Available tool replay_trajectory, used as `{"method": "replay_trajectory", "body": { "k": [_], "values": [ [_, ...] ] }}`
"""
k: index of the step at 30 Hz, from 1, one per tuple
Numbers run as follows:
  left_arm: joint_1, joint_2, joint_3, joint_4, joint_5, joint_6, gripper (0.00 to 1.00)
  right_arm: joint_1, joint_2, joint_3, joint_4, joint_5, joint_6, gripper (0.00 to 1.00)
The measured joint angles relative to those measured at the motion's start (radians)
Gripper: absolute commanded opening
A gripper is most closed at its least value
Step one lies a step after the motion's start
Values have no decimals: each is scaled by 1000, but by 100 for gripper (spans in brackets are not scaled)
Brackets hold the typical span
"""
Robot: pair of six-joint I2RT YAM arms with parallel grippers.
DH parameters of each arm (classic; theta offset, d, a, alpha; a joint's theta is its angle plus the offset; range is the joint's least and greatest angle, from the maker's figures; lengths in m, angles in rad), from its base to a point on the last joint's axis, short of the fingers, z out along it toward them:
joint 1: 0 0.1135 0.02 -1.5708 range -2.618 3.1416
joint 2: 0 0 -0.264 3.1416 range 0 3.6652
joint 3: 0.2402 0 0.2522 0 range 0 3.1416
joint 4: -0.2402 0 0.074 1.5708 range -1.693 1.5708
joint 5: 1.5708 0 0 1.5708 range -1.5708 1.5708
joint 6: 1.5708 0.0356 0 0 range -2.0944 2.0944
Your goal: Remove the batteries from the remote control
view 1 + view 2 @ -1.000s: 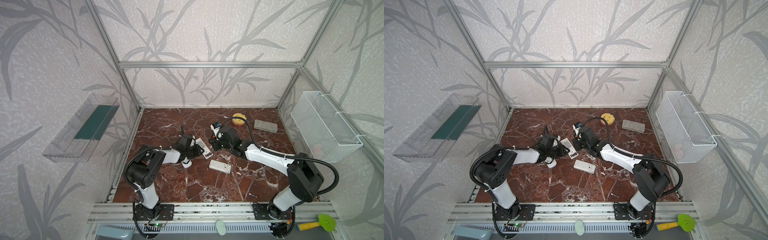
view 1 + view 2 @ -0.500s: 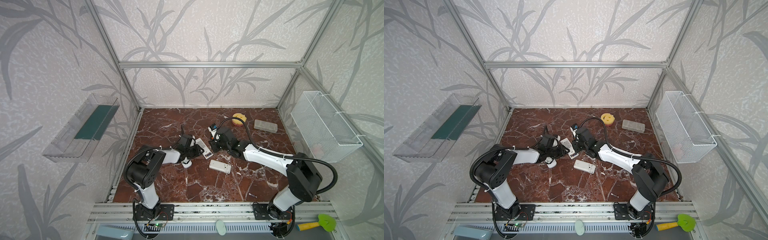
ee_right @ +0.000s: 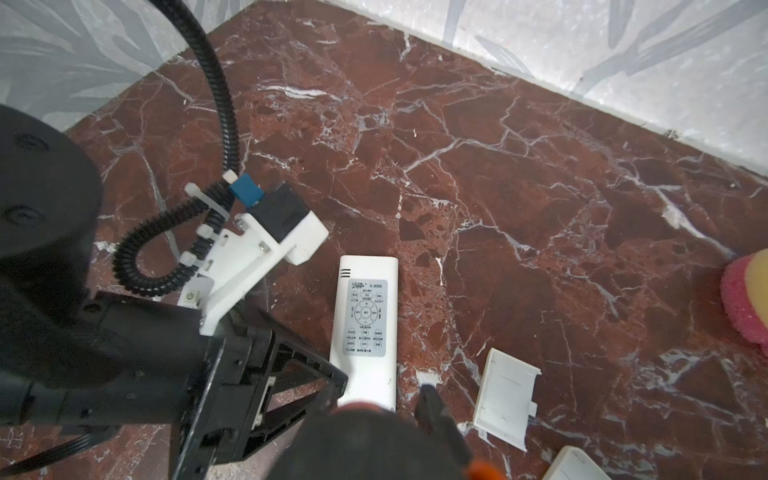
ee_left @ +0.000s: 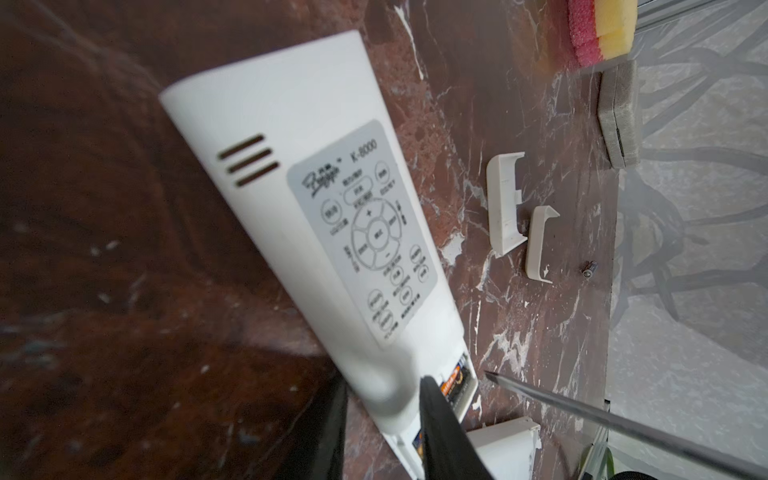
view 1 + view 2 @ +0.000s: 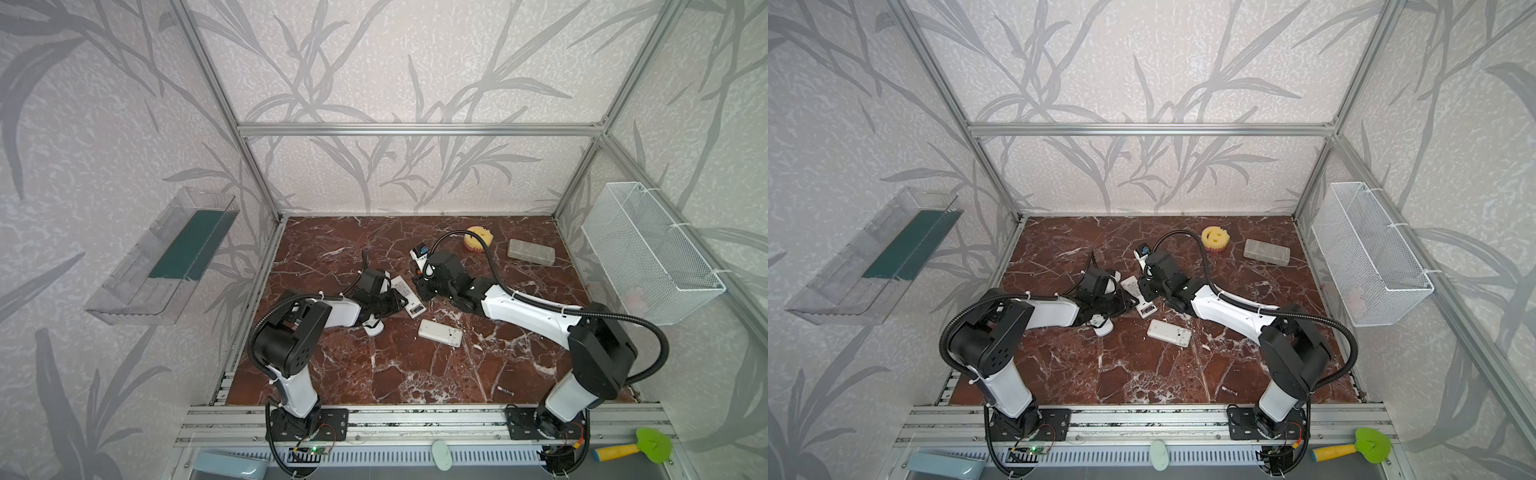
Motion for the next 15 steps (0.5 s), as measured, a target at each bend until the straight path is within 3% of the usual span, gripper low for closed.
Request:
{"method": "replay_trajectory", "body": {
  "k": [15],
  "values": [
    [0, 0, 0, -1, 0, 0, 32, 3, 20, -1, 23, 5, -3, 0]
  ]
}}
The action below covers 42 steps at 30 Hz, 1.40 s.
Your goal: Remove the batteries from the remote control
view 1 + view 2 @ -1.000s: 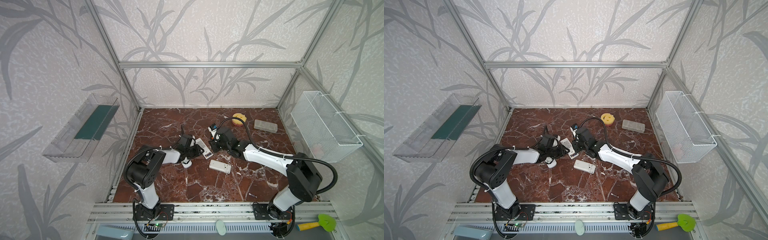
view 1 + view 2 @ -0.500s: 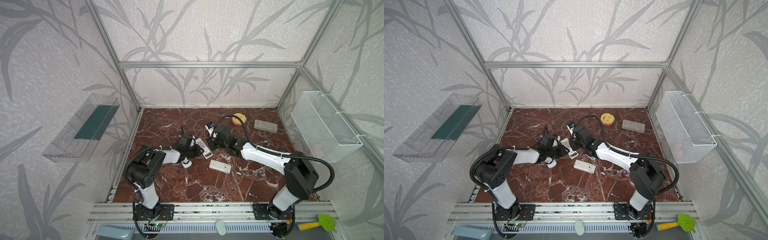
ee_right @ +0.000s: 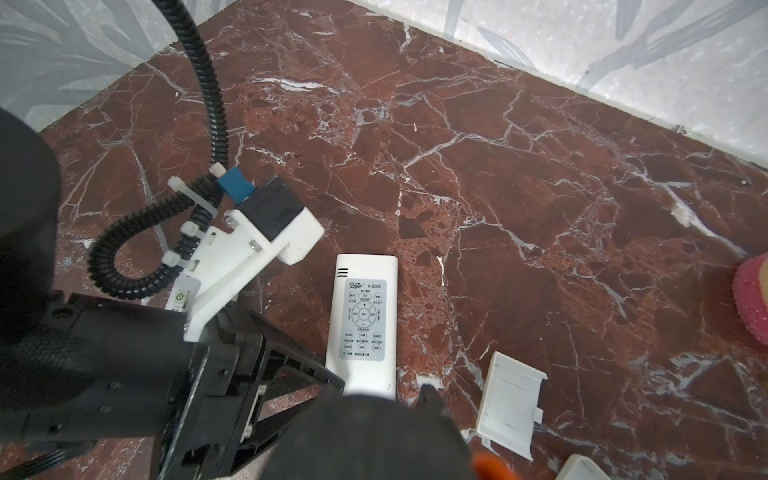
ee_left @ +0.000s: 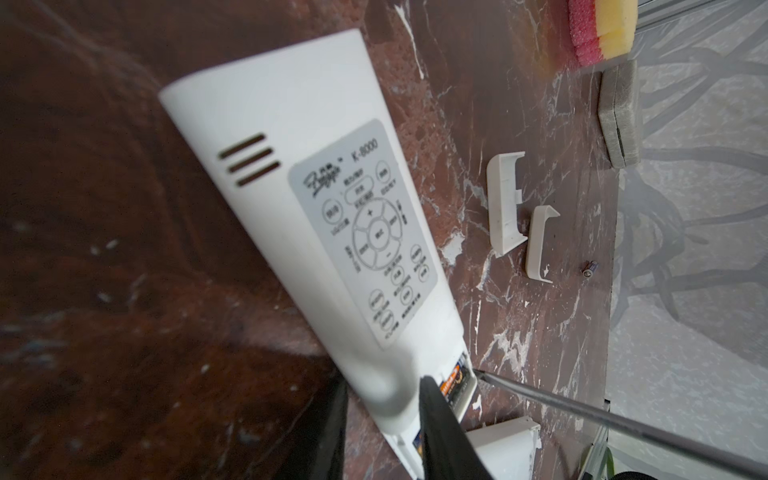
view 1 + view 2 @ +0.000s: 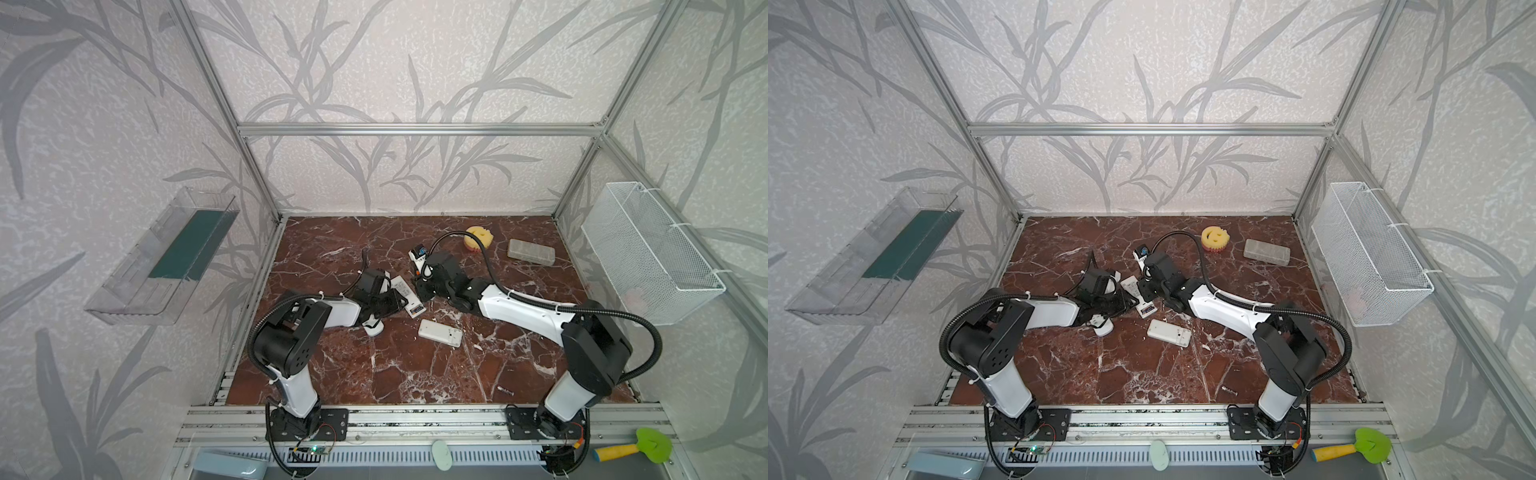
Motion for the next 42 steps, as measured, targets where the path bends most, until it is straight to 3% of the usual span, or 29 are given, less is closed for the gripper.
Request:
{"method": "replay_trajectory", "body": {
  "k": [42],
  "values": [
    [0, 0, -2, 1, 0, 0, 32, 22, 6, -20, 23, 42, -14, 0]
  ]
}}
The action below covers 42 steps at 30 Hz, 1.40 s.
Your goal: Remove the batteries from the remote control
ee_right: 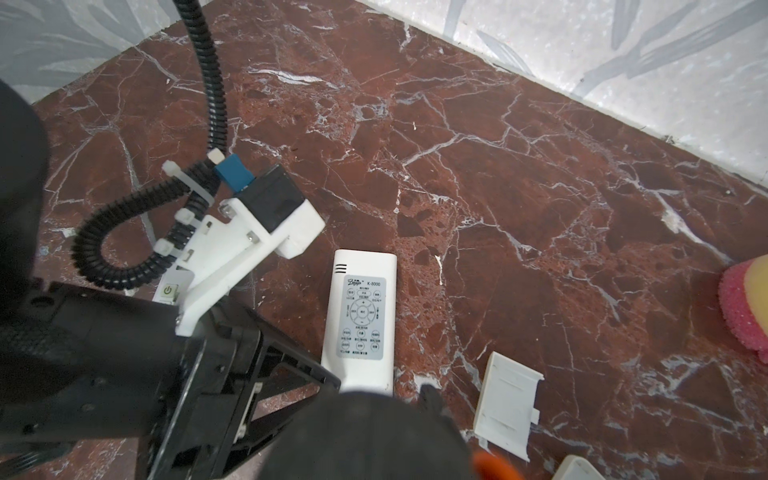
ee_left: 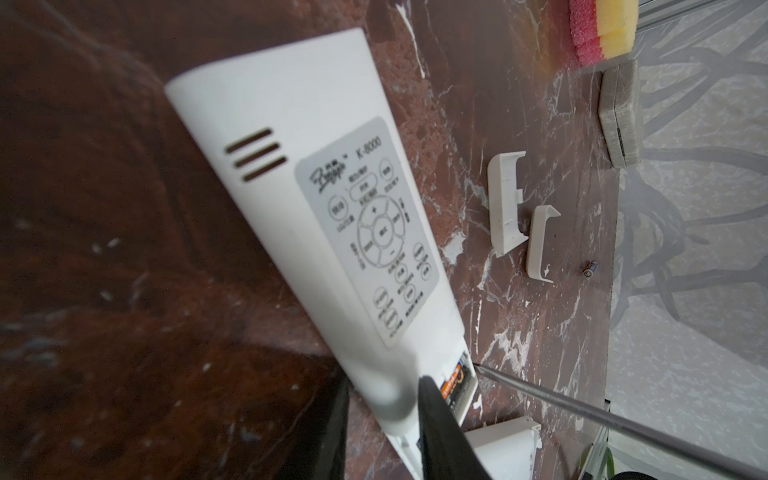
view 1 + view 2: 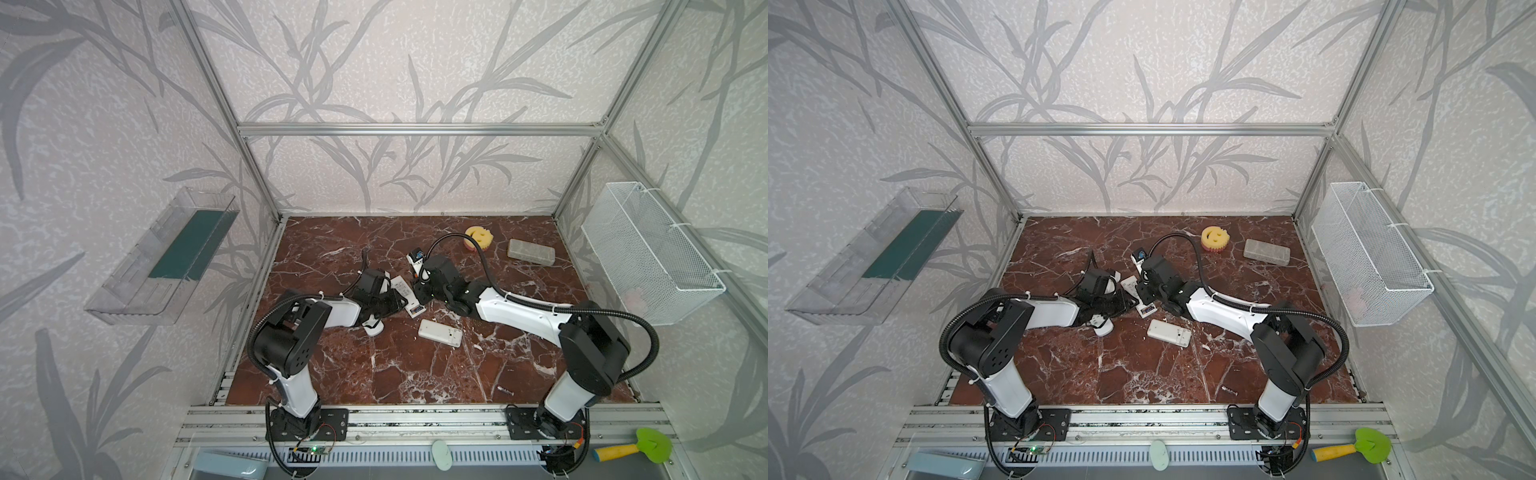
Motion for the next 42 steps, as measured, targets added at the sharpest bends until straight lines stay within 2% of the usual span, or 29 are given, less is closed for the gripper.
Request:
{"method": "replay_trajectory", "body": {
  "k": [14, 27, 42],
  "values": [
    [0, 0, 0, 0, 0, 0, 31, 3, -71, -10, -15, -4, 10, 0],
    [0, 0, 0, 0, 0, 0, 31, 9, -34, -10, -7, -32, 35, 0],
    [0, 0, 0, 0, 0, 0, 31, 12, -23, -10, 8, -10, 18, 0]
  ]
}}
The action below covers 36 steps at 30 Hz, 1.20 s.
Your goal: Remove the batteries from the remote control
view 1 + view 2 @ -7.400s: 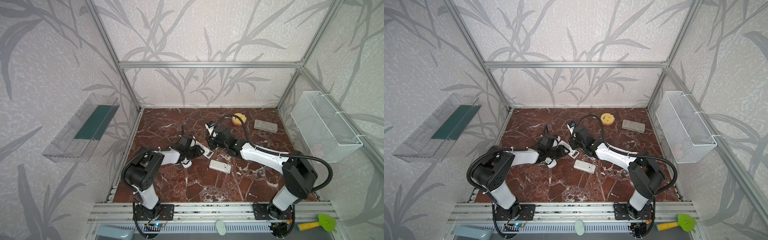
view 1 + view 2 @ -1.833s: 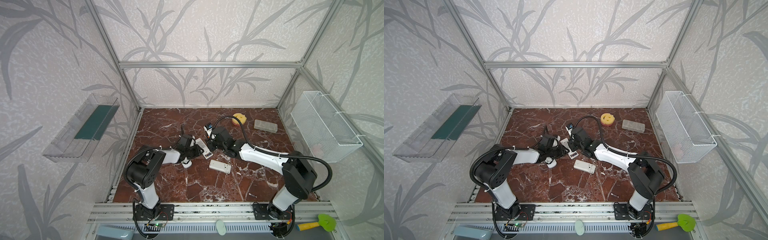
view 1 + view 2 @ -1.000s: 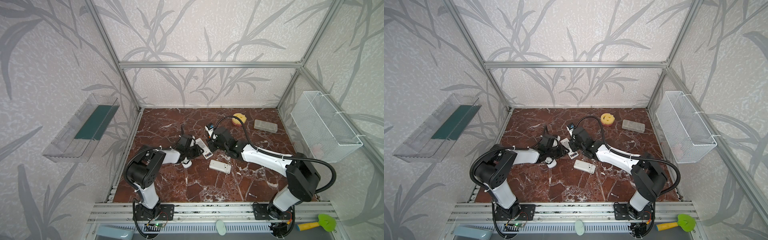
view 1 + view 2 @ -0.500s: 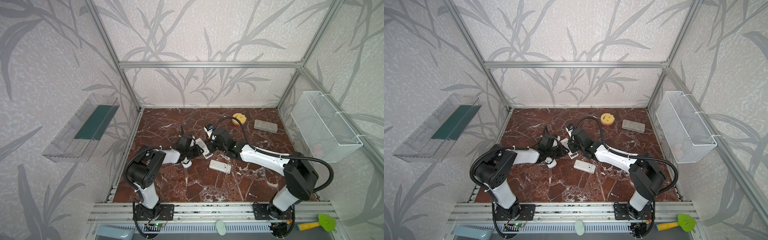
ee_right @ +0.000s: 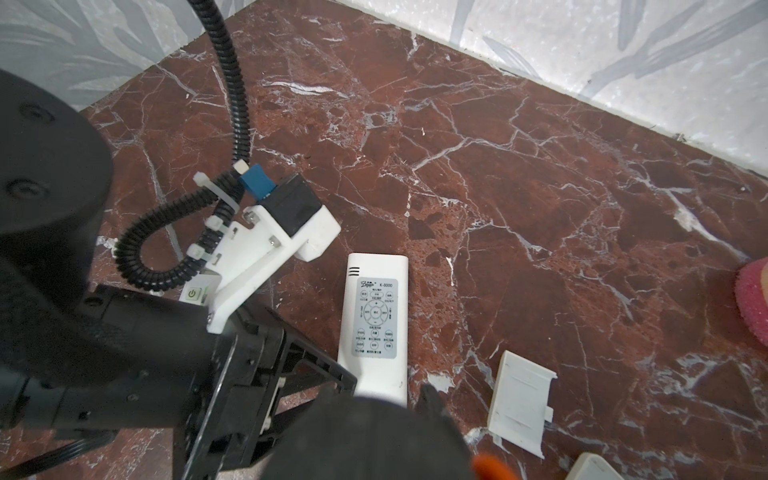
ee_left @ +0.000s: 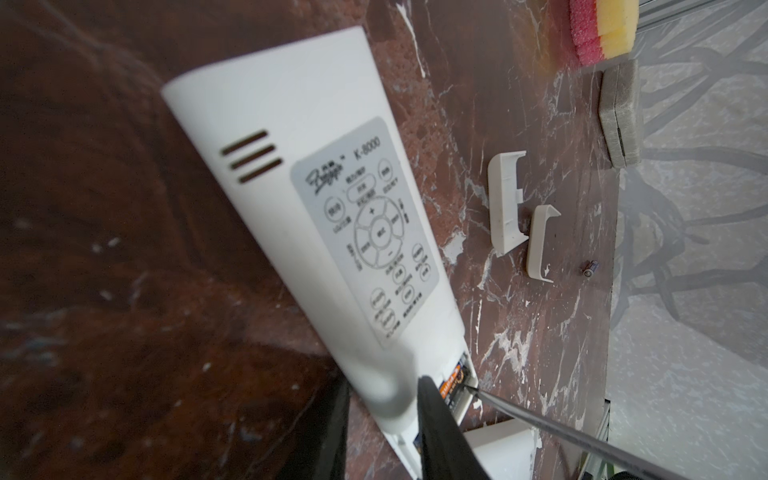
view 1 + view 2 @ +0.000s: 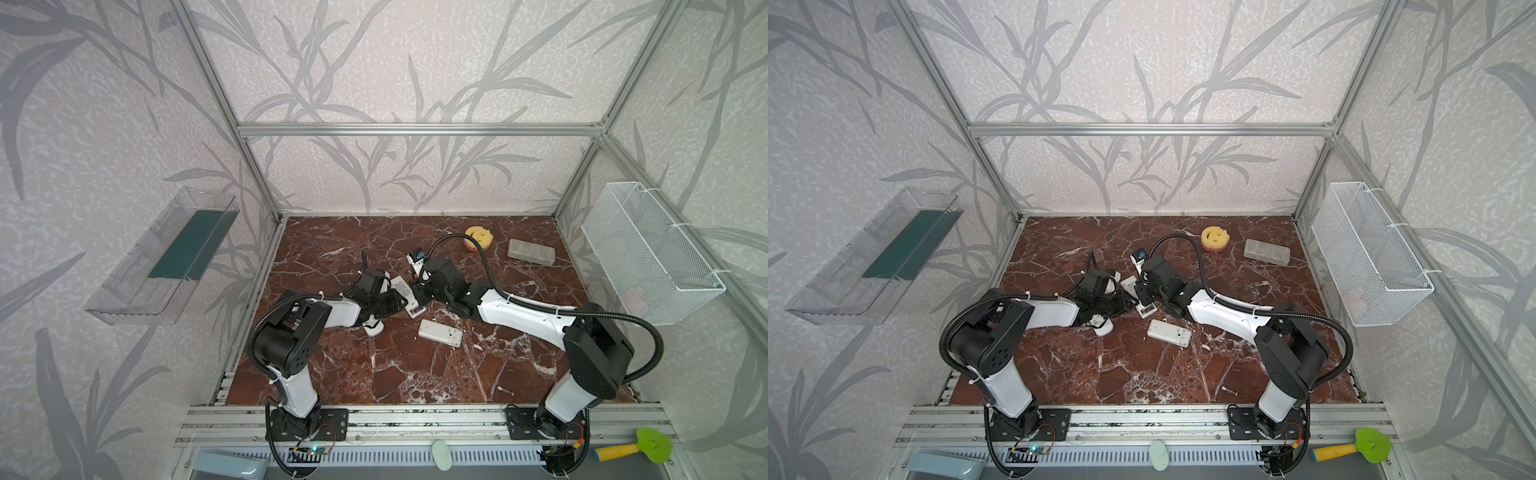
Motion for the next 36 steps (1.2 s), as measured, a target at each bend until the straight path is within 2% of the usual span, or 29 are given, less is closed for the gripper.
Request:
{"method": "replay_trajectory", "body": {
  "k": [20, 29, 36],
  "values": [
    [0, 0, 0, 0, 0, 0, 31, 13, 41, 2, 48, 32, -32, 0],
    [0, 0, -14, 23, 2, -4, 30, 13, 50, -14, 103, 33, 23, 0],
    [1, -5, -46, 69, 6, -23, 28, -10, 40, -103, 264, 42, 130, 0]
  ]
}}
